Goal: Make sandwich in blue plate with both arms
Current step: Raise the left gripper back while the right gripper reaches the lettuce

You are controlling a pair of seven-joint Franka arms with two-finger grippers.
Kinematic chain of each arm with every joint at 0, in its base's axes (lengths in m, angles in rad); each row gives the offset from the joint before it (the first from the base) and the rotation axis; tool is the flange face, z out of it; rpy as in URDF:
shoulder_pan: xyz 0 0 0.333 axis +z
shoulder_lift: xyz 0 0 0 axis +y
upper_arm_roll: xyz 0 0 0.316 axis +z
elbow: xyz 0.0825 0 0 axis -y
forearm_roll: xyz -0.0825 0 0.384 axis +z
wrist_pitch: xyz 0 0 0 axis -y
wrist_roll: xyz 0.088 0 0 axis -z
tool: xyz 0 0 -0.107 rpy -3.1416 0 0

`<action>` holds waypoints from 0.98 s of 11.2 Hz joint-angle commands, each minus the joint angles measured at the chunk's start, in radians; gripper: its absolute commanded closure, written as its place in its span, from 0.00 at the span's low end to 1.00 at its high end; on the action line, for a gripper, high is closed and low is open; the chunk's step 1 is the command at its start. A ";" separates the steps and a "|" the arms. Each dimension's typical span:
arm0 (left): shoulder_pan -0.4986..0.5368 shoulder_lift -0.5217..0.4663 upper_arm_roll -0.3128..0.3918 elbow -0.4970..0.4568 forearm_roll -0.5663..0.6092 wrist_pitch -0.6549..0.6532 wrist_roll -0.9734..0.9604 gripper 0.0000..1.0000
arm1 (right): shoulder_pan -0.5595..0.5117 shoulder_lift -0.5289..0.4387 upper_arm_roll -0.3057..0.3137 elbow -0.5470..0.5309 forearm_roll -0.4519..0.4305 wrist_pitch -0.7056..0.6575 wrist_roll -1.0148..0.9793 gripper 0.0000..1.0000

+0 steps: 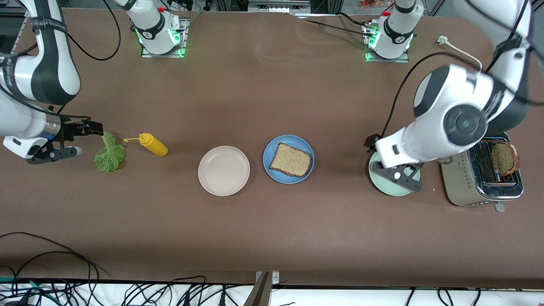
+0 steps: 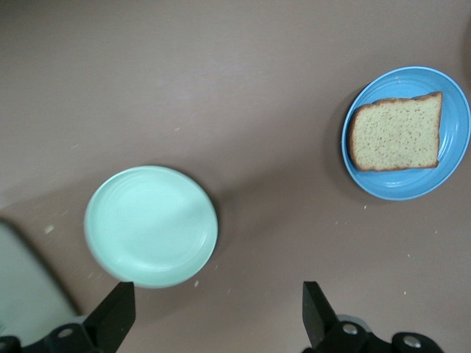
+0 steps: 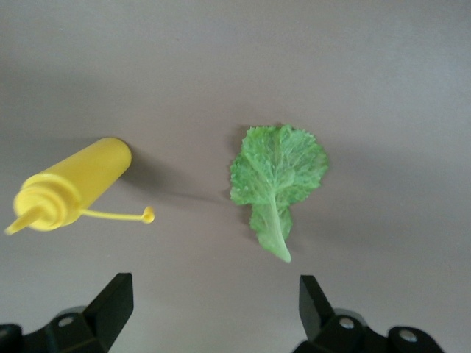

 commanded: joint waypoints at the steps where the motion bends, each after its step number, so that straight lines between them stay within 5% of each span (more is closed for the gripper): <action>1: 0.036 -0.126 0.019 -0.047 0.039 -0.055 -0.026 0.00 | -0.005 0.024 0.000 -0.088 -0.030 0.135 -0.055 0.00; 8: 0.034 -0.511 0.162 -0.394 -0.014 0.038 -0.027 0.00 | -0.069 0.115 -0.014 -0.244 -0.027 0.431 -0.255 0.00; 11: 0.034 -0.522 0.254 -0.402 -0.160 0.035 0.012 0.00 | -0.088 0.156 -0.013 -0.280 -0.024 0.506 -0.310 0.00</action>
